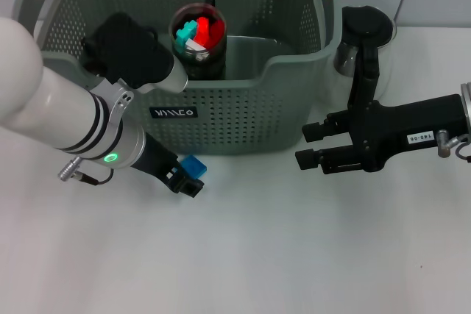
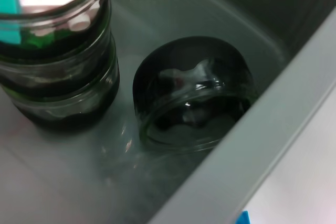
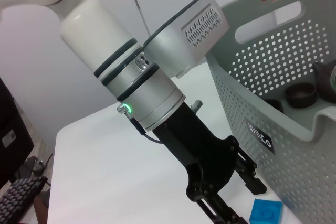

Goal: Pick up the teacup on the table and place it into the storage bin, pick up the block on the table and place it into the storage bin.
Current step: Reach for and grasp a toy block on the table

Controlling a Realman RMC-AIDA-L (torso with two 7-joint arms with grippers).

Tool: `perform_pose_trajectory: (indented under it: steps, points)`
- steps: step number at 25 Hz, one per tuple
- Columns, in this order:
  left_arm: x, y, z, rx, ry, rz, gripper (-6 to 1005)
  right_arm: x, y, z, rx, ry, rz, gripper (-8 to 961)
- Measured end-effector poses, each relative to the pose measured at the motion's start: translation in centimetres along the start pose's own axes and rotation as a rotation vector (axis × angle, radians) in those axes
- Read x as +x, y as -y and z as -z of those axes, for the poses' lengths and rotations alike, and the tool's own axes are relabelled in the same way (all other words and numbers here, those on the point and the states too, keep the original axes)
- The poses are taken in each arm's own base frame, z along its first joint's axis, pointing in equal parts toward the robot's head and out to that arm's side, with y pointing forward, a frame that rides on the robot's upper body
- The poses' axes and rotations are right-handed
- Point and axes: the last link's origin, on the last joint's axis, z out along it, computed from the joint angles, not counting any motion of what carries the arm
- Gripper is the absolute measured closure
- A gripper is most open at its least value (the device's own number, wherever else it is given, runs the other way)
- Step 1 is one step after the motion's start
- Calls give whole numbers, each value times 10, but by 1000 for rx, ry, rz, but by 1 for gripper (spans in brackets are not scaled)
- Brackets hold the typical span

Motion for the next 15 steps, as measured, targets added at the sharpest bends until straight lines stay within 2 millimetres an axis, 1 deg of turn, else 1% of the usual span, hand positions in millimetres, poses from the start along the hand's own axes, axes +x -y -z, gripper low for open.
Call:
perform_pose_trajectory:
  steps: [15]
  points:
    - [-1,0,-6,-3,7,6,364,0,0,0,0,0,-1,343]
